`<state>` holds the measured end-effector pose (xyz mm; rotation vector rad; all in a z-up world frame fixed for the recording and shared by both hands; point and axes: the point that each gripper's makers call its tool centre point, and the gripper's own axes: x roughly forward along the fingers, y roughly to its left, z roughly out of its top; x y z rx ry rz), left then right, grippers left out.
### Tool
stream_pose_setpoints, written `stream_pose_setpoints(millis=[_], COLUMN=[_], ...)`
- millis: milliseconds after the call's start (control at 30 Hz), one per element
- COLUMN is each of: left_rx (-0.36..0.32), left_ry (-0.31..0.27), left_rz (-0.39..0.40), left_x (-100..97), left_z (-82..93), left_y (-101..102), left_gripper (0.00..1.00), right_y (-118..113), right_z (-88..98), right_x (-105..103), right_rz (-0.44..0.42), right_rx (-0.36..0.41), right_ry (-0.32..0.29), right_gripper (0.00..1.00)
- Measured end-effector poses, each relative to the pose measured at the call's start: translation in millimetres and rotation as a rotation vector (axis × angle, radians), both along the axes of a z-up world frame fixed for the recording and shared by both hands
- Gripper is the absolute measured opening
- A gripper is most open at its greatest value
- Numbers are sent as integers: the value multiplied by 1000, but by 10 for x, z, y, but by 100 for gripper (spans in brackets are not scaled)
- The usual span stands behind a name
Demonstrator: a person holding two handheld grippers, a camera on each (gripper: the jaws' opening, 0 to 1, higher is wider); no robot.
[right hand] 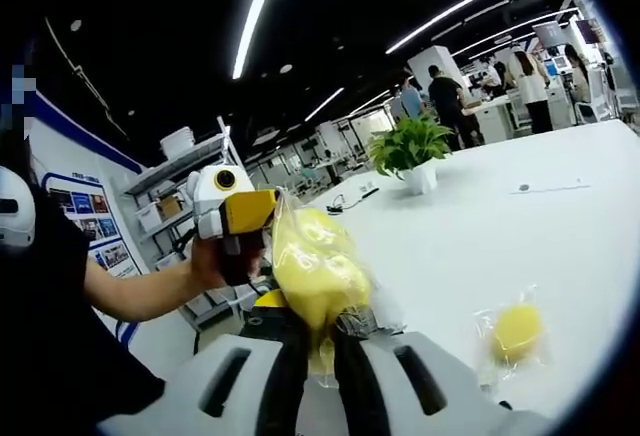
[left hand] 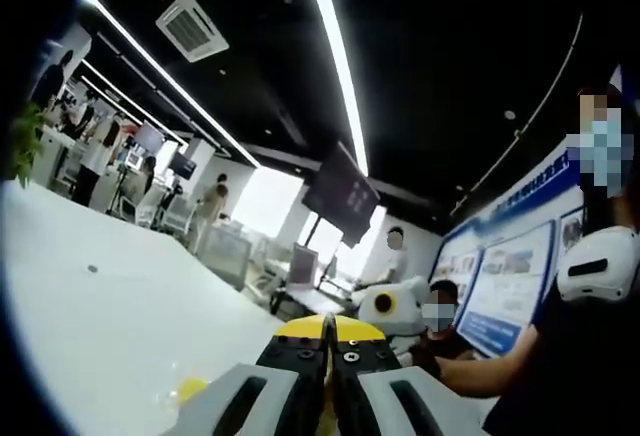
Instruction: Compare the silicone blocks by pressing each to a similar depth, holding the contact briefly, and releasing to observe deformation and rebound differences across the visible hardness samples.
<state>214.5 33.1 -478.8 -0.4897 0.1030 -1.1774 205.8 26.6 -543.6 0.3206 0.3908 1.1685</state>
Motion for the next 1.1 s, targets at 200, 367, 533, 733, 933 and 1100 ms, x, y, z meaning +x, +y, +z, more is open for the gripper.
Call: stream_pose_setpoints(millis=[200,367,533,733,933,1100], left_rx=[-2,-2,-7,-7,-11,-14], left_ry=[-9,-13,-11,-6,11,19], left_rz=[6,8,11,17,15,13], left_x=[0,2,22,48,72,104], left_z=[-3,4,20,21,20,17], left_y=[-24,-28,-25,-32,-23,-46], left_gripper=[0,0,0,0,0,0], right_y=[-23,-28,-27,-33,-26,-49], right_z=[-3,3,23,24,27,11], right_x=[7,10,35,63,78,118], right_rz=[-2,4,2,2,-15,-13], right_rx=[-6,-11,-18,-12,-35,-18], right_ry=[0,-4,-35,-42,-71,-75], right_gripper=[4,4,3,4,5,6])
